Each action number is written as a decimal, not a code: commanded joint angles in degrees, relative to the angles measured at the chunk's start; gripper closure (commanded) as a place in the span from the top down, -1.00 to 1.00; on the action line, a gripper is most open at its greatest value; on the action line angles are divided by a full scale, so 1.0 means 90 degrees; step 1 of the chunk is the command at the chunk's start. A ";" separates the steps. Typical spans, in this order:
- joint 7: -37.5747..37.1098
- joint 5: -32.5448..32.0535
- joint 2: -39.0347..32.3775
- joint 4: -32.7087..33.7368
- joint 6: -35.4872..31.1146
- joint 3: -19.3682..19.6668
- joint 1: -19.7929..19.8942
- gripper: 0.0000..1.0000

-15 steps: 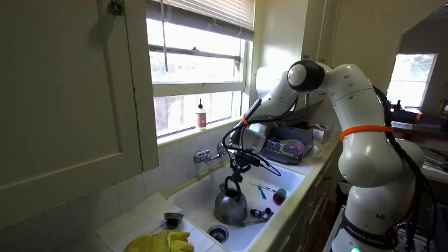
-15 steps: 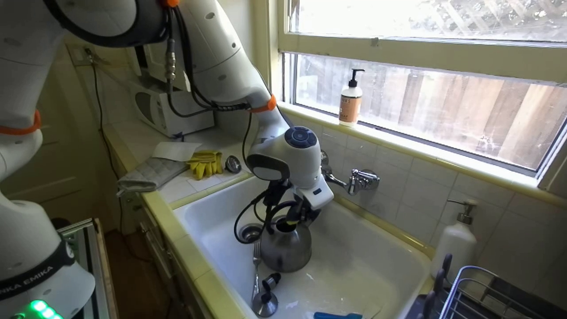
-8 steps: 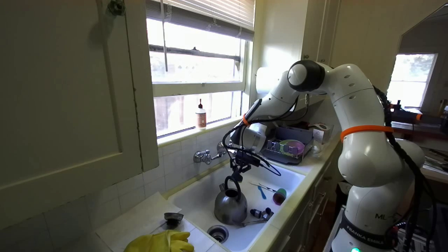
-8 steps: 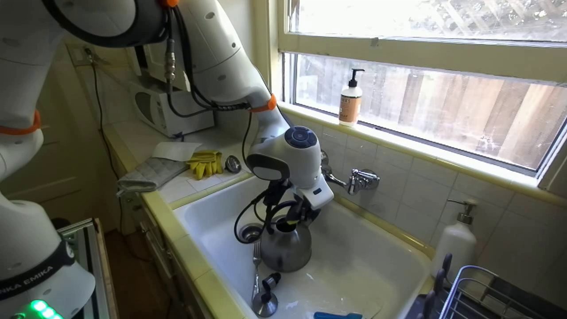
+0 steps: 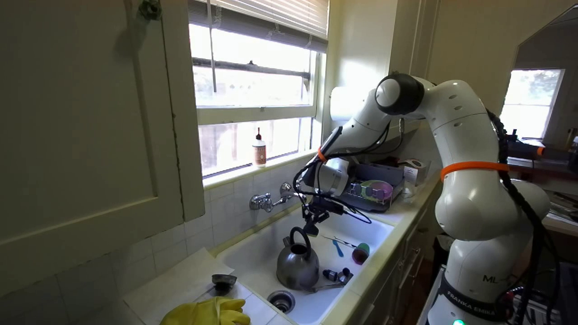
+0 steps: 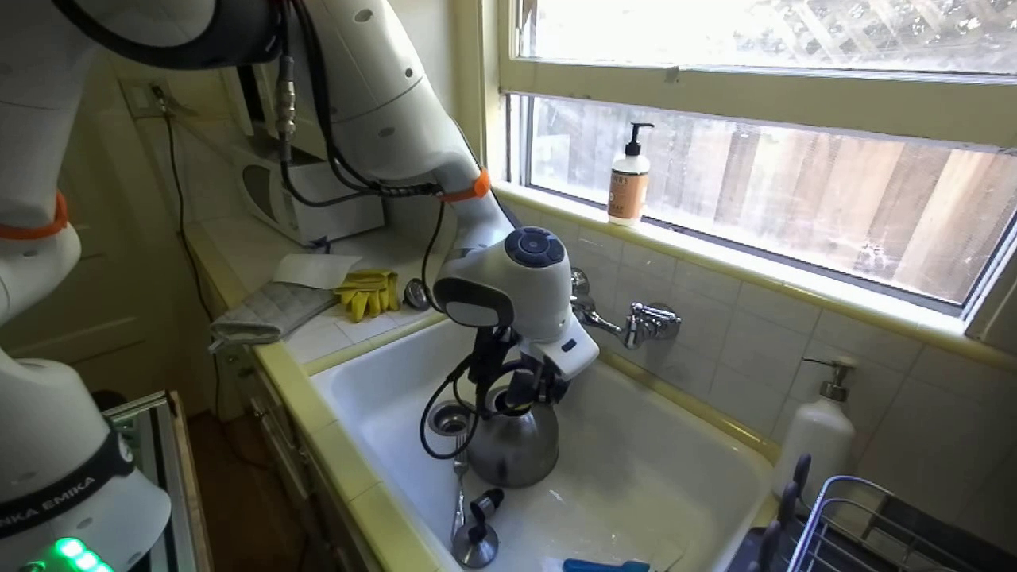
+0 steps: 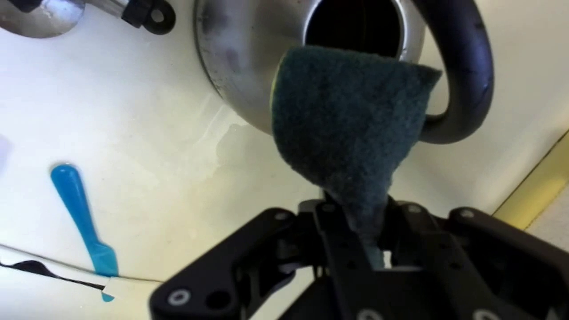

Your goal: Use the sponge to scrub the teapot

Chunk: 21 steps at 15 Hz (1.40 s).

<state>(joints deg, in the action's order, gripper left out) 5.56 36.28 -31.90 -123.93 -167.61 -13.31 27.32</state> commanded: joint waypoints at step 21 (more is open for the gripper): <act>0.1034 -0.1757 0.0768 -0.1263 0.0146 0.0671 -0.0419 0.42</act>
<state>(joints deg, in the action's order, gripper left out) 13.85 22.67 -27.56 -132.97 -166.65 -7.97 23.69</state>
